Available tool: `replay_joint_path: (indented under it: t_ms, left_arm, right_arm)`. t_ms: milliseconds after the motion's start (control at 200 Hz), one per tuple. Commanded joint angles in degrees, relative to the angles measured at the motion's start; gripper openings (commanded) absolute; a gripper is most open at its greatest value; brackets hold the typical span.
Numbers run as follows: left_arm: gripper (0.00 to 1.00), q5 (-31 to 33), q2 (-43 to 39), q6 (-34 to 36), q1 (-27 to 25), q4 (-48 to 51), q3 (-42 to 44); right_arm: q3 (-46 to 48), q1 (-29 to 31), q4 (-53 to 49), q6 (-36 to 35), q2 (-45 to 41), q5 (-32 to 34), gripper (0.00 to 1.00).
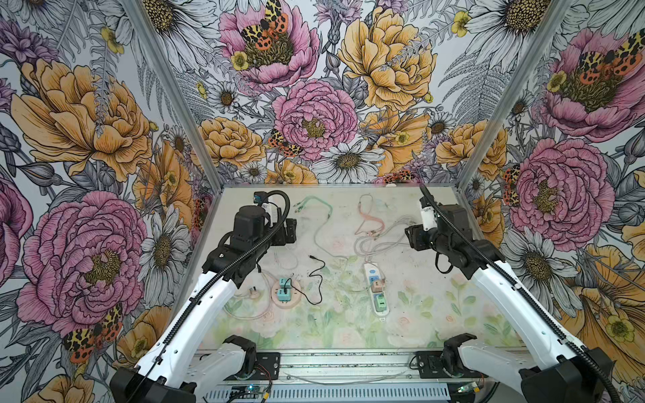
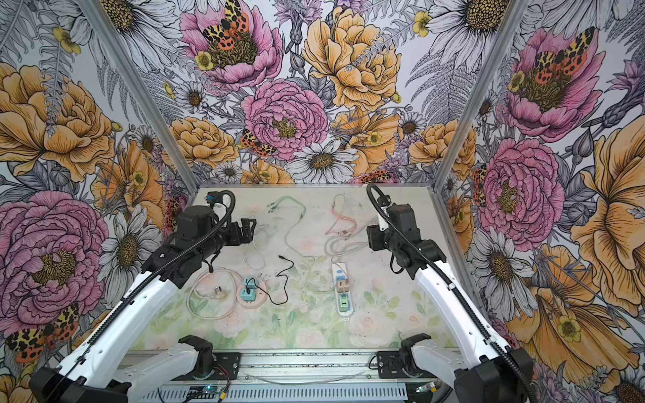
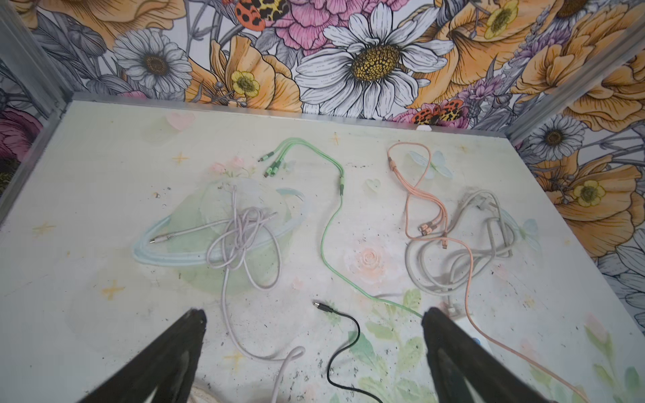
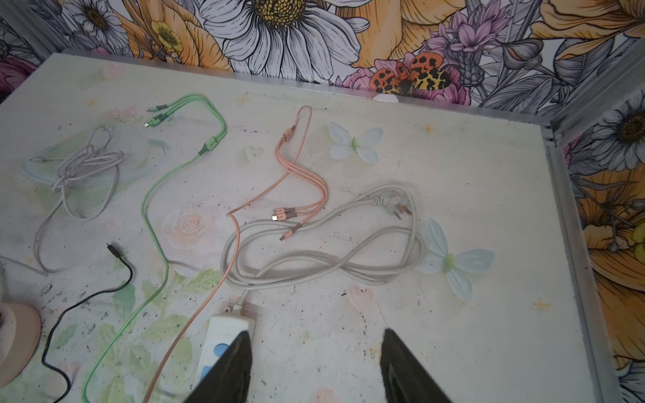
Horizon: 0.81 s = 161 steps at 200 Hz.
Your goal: Insert the plug
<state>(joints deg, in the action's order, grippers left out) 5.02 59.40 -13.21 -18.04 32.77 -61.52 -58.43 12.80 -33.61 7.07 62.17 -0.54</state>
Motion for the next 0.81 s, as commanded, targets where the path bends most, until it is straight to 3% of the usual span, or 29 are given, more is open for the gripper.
replay_joint_path:
  t_ms: [0,175,370,490,560,721,801]
  left_arm:
    - [0.99,2.9,0.3,1.2,1.8,-2.4,-2.7]
    - [0.99,3.4,-1.0,3.1,2.1,-5.8,-3.6]
    - [0.99,11.1,-1.5,3.2,5.0,-8.8,-2.0]
    - [0.99,16.7,-2.4,1.8,8.1,-12.4,1.5]
    - [0.99,16.9,-2.8,2.0,10.8,-15.3,4.0]
    - [0.99,23.1,-2.6,1.0,13.6,-27.3,12.8]
    - [0.99,21.8,-1.4,0.1,15.7,-29.3,14.8]
  right_arm:
    - [2.3,-3.8,7.9,1.8,-3.2,-2.1,0.60]
    - [5.6,-9.3,13.7,2.9,-4.3,-5.3,0.63]
    - [6.6,-15.3,17.7,3.4,-1.2,-10.3,0.63]
    - [10.0,-19.4,24.2,5.3,-0.4,-9.4,0.64]
    - [12.0,-21.9,27.7,8.1,0.0,-9.6,0.64]
    - [19.4,-24.2,40.7,8.1,0.0,-15.8,0.65]
    - [22.5,-24.2,44.3,7.3,-0.1,-16.3,0.65]
